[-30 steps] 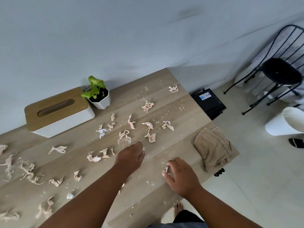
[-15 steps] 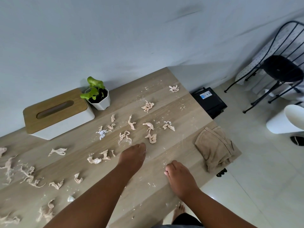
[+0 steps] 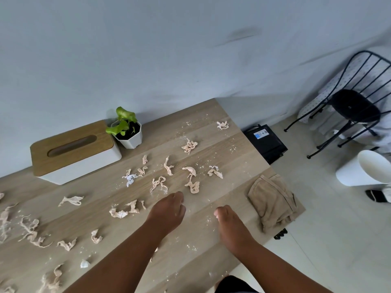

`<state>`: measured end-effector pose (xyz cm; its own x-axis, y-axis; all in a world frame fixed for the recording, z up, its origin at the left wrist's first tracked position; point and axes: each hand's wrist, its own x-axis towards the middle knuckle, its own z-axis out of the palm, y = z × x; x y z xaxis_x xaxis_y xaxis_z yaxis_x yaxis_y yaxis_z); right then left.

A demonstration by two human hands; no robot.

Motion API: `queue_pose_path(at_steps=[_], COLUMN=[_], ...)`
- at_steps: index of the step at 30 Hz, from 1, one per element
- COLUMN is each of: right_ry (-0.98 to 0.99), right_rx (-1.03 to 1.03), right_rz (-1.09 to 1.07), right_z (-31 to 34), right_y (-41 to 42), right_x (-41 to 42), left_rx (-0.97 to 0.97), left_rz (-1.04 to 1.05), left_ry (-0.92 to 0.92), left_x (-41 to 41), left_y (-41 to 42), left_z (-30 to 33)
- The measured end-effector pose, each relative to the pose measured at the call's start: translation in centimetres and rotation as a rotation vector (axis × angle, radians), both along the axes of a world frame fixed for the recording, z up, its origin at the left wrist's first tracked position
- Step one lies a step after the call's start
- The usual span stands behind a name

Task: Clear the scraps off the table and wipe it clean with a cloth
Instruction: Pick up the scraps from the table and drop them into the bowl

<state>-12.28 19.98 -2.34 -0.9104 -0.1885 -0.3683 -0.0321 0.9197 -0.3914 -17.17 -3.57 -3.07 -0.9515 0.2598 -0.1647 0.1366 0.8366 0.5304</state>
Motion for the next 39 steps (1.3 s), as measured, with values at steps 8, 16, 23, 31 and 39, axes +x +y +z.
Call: queue_pose_path(at_steps=[8,16,23,31,39], right_ry=[0.011,0.054,0.031,0.075,0.238], right_rx=[-0.083,-0.171,-0.15,-0.166,-0.2], right_rz=[0.039,0.088,0.115,0.111,0.218], right_z=[0.3,0.0,0.4,0.9,0.1], right_y=[0.3,1.0,2.7,5.0,5.4], right_x=[-1.9,-4.4,-8.7,-14.3,-17.9], left_rx=[-0.012,-0.033,-0.041,0.005,-0.022], left_rz=[-0.012,0.101,0.163,0.263,0.431], left_ry=[-0.026,-0.044,-0.066,-0.066,-0.026], left_x=[0.0,-0.6,-1.8,-3.4,-3.6], left_y=[0.1,0.7,2.4,4.6,6.0], left_z=[0.9,1.2,1.3,0.8,-0.1])
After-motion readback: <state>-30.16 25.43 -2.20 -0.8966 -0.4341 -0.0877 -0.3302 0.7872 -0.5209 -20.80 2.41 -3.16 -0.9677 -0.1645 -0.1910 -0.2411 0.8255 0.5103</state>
